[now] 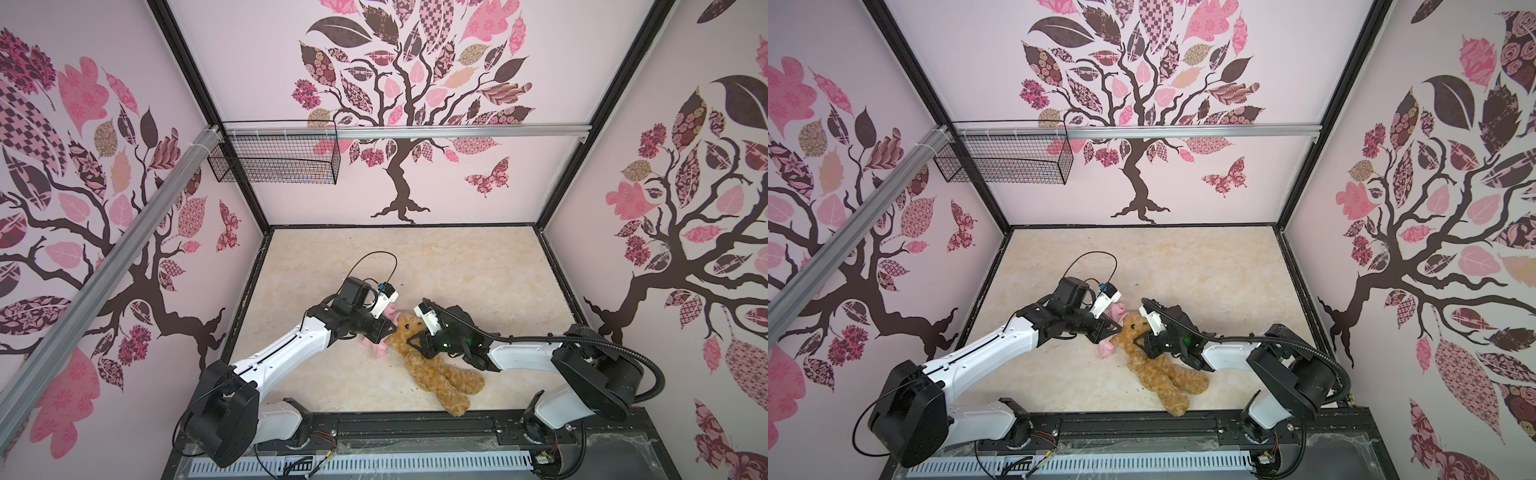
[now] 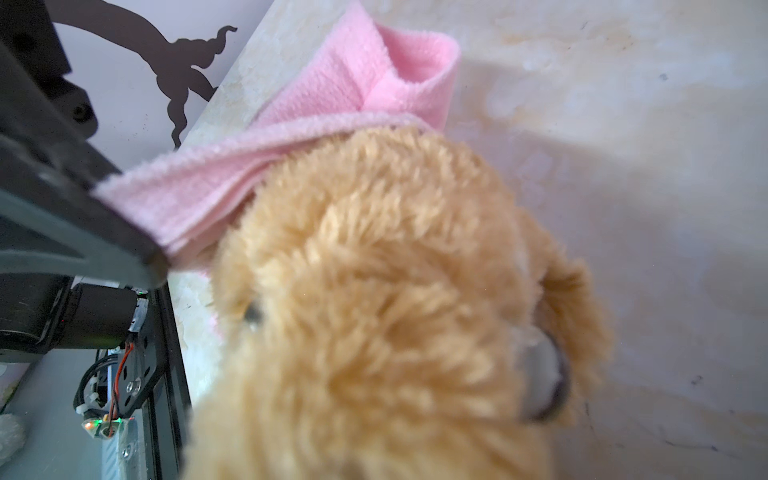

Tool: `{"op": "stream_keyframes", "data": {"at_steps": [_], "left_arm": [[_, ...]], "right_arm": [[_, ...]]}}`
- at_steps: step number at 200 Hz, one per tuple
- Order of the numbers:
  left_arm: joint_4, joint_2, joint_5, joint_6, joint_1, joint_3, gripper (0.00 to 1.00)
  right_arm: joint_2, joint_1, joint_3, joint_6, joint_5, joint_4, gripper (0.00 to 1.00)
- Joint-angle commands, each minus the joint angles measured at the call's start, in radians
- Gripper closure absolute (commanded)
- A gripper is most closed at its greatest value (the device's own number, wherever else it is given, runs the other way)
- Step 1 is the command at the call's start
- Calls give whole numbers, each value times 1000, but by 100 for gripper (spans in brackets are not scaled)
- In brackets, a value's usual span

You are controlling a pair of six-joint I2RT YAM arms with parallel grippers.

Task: Dress the teddy bear
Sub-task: 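Pull the hoodie hem over the head with left gripper while right holds head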

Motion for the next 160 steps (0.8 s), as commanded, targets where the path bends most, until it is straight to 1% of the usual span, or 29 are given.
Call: {"op": "stream_keyframes", "data": {"at_steps": [1, 19, 40, 66, 75, 96, 111, 136, 160], "left_arm": [[15, 10, 22, -20, -13, 57, 100], [-5, 17, -5, -9, -15, 59, 100], [-30, 19, -68, 9, -15, 51, 100], [-30, 24, -82, 23, -15, 43, 100], [-31, 28, -83, 27, -16, 44, 100], [-20, 32, -73, 23, -23, 48, 100], [0, 30, -37, 8, -26, 51, 100], [52, 23, 20, -42, -26, 61, 99], [99, 33, 34, -99, -26, 84, 98]], "right_arm": [[-1, 6, -3, 34, 54, 51, 84], [-39, 6, -13, 50, 104, 42, 86], [-108, 6, -21, 54, 178, 0, 86], [-170, 6, -34, 60, 229, -19, 87], [-175, 6, -29, 62, 230, -27, 87], [-141, 8, -5, 75, 224, -37, 87], [-99, 18, 6, 78, 215, -24, 87], [-46, 63, 12, 60, 228, -10, 87], [-23, 114, 1, 25, 218, 31, 87]]}}
